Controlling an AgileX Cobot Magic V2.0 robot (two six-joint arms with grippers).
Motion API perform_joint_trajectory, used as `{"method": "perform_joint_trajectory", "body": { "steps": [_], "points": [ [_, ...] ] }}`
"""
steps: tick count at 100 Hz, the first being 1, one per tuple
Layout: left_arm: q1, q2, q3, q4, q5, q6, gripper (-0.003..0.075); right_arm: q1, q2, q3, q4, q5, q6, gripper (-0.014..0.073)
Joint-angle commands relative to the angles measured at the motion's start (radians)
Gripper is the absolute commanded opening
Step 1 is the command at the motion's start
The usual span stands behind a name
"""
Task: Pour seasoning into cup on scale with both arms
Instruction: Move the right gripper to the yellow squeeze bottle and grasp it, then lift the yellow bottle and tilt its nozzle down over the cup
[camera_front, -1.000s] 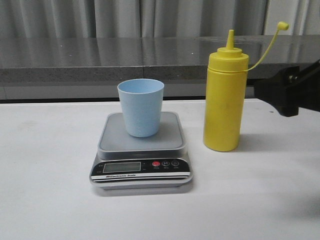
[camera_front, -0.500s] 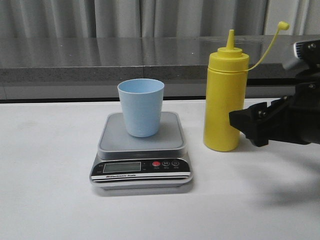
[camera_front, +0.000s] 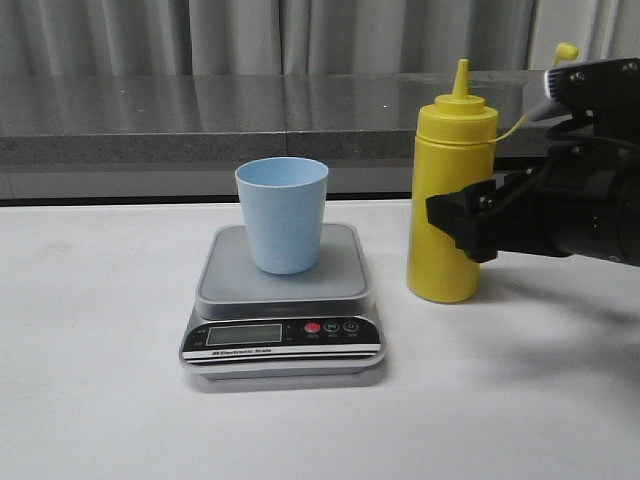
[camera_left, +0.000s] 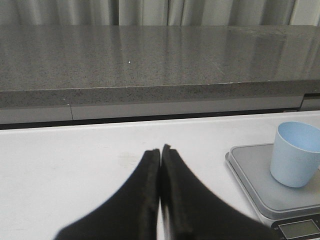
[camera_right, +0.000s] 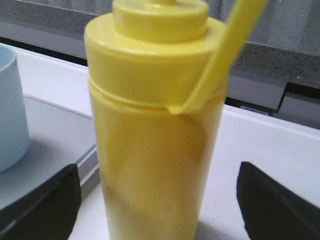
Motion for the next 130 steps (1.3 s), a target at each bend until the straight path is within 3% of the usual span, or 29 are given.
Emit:
{"method": "perform_joint_trajectory", "body": {
  "steps": [1,72,82,108,130],
  "points": [
    [0.002,0.007,-0.027,-0.012,-0.072,-0.005,-0.0020,-0.001,-0.016,-0.037,-0.011,-0.161,0.003,0.0627],
    [0.002,0.007,-0.027,-0.012,-0.072,-0.005,-0.0020,0.002,0.075,-0.147,-0.047,-0.168,0.003,0.0619],
    [0.002,0.007,-0.027,-0.012,-0.072,-0.005,-0.0020,0.002,0.075,-0.150,-0.047,-0.168,0.003,0.0563],
    [0.002,0.007,-0.027,-0.012,-0.072,-0.005,-0.0020,0.002,0.075,-0.150,-0.046,-0.168,0.003,0.0272],
    [0.002,0.007,-0.027,-0.012,-0.072,-0.005,-0.0020,0.002,0.055,-0.150,-0.047,-0.163,0.003,0.0246]
  ]
}}
